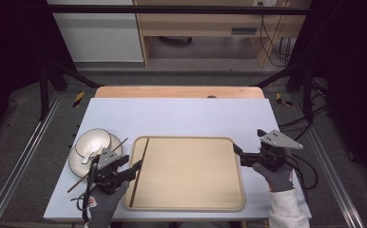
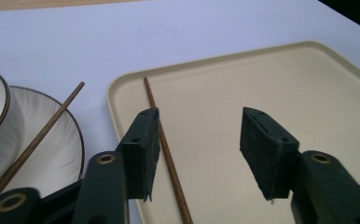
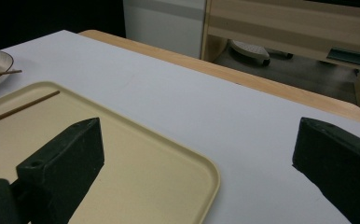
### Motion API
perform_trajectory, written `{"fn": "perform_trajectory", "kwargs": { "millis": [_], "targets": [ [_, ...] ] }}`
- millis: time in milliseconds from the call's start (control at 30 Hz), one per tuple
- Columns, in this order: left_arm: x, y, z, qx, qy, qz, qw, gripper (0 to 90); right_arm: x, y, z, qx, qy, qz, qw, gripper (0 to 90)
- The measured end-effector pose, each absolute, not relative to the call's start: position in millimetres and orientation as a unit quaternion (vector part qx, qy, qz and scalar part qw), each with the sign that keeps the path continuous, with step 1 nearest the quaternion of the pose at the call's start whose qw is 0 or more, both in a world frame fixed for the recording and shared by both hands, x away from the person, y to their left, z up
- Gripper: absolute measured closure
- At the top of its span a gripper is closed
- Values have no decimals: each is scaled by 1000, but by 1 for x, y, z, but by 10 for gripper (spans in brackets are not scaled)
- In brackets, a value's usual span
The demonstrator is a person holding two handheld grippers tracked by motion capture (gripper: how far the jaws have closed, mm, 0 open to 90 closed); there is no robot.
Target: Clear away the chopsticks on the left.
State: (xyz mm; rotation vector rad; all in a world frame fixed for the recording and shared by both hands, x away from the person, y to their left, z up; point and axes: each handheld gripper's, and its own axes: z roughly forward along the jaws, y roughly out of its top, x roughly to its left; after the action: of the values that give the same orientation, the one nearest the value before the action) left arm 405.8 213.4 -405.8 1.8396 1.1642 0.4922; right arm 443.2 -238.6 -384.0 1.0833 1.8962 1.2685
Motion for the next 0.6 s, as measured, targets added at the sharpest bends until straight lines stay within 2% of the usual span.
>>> {"fn": "perform_trajectory", "kwargs": {
  "millis": [33, 300, 600],
  "targets": [
    [405, 219, -404, 746, 459, 198, 439, 413, 443, -238, -384, 407, 716, 478, 304, 22],
    [400, 245, -409, 776, 419, 196, 430, 341, 444, -238, -385, 408, 717, 477, 302, 22],
    [395, 269, -420, 783, 414, 191, 423, 324, 445, -235, -387, 406, 723, 473, 300, 22]
  ]
}}
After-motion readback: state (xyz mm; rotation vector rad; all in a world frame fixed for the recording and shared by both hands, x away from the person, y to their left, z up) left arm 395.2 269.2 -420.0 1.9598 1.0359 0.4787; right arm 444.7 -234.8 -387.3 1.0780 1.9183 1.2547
